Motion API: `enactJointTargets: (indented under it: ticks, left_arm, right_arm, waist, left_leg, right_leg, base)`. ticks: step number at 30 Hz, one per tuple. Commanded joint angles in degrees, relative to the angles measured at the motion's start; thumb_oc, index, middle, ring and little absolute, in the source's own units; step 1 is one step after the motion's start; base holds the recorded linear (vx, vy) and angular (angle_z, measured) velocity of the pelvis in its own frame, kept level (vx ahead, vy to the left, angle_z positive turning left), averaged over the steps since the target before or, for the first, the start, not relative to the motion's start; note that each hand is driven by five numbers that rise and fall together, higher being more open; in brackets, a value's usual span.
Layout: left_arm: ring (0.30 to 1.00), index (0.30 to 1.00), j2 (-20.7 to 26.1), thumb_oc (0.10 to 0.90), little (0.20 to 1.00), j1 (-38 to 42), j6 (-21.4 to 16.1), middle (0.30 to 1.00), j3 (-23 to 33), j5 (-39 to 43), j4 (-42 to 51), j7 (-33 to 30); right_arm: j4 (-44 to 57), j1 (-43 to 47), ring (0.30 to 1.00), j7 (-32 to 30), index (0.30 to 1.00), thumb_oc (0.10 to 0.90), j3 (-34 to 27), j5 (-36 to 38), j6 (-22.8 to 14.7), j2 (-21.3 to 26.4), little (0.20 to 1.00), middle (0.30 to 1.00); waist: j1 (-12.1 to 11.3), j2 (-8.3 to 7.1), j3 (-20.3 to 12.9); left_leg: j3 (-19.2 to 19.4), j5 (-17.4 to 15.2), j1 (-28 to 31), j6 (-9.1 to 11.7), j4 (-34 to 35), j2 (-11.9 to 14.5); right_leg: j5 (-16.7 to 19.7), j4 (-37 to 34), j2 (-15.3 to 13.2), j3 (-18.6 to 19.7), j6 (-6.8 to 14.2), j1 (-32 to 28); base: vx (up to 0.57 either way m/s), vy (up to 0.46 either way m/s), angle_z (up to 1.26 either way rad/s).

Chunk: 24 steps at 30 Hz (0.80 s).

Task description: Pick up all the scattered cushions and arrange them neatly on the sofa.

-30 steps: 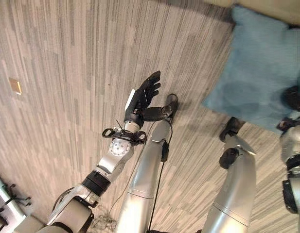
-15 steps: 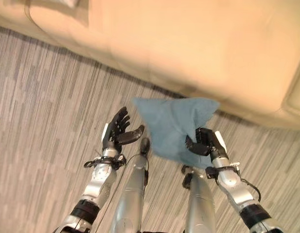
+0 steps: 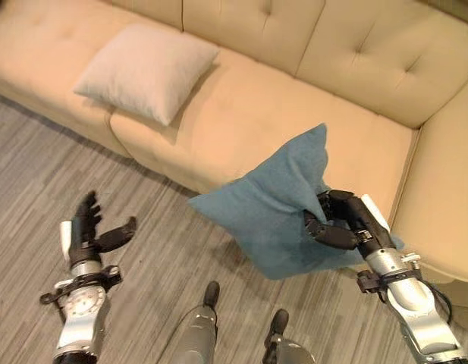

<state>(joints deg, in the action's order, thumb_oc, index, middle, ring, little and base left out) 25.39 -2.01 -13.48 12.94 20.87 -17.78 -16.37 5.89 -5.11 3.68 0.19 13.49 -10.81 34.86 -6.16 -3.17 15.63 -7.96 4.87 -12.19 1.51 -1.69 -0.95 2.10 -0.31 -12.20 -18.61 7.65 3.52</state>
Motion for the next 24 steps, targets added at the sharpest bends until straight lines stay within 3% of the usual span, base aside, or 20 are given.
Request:
enactJointTargets:
  ticks: [1,6,10,19,24]
  left_arm:
    - [0.9,0.9,-0.94,0.8,0.9,-0.99,-6.45,0.9,0.41,7.73,-3.13,0.73]
    - [0.9,0.9,-6.42,0.8,0.9,-0.64,-6.42,0.9,-2.13,22.56,-4.88,6.81]
    - [0.9,0.9,-7.38,0.8,0.9,-0.72,-5.8,0.9,-5.56,26.57,-2.4,9.92]
    - [0.9,0.9,-6.21,0.8,0.9,0.95,-3.73,0.9,-12.37,26.31,-1.23,15.55]
    - [0.9,0.9,-6.91,0.8,0.9,1.44,-2.17,0.9,-17.56,27.63,-1.8,20.19]
  right_arm:
    - [12.48,0.35,0.3,2.96,0.3,0.4,-0.85,11.29,-8.42,-1.09,0.3,0.3]
    - [15.12,1.18,0.3,5.17,0.3,0.4,2.84,16.33,-7.16,-3.12,0.3,0.3]
    - [19.22,2.69,0.3,8.47,0.3,0.4,8.22,23.15,-5.79,-4.05,0.3,0.3]
    - [23.13,4.32,0.3,15.06,0.3,0.4,19.57,35.98,-0.92,-3.74,0.3,0.3]
    - [23.3,4.81,0.3,17.18,0.3,0.4,24.05,38.4,1.41,-2.53,0.3,0.3]
  waist:
    - [0.04,0.56,-13.53]
    - [0.41,0.16,-14.64]
    - [0.98,0.08,-15.19]
    - [1.91,0.94,-15.73]
    - [2.49,1.66,-15.69]
  left_leg:
    - [-1.98,-3.96,5.75,2.17,5.67,1.9]
    - [-1.12,-4.67,8.59,1.99,5.84,2.36]
    - [-0.29,-4.97,10.2,1.98,5.98,2.95]
    - [1.3,-4.79,11.62,2.2,6.45,3.73]
    - [1.61,-4.78,12.18,2.17,6.48,3.7]
  right_leg:
    - [-5.72,4.89,1.46,0.39,1.32,-5.01]
    - [-5.49,4.16,2.09,1.78,1.21,-6.99]
    - [-5.36,3.6,2.41,2.67,1.08,-7.92]
    - [-5.22,3.24,2.77,4.35,0.99,-8.16]
    - [-5.21,3.46,2.67,4.8,0.98,-8.37]
  base:
    - [0.05,0.002,-0.06]
    - [0.02,0.004,-0.11]
    - [0.01,-0.004,-0.19]
    - [-0.01,-0.006,-0.12]
    - [-0.01,-0.004,-0.03]
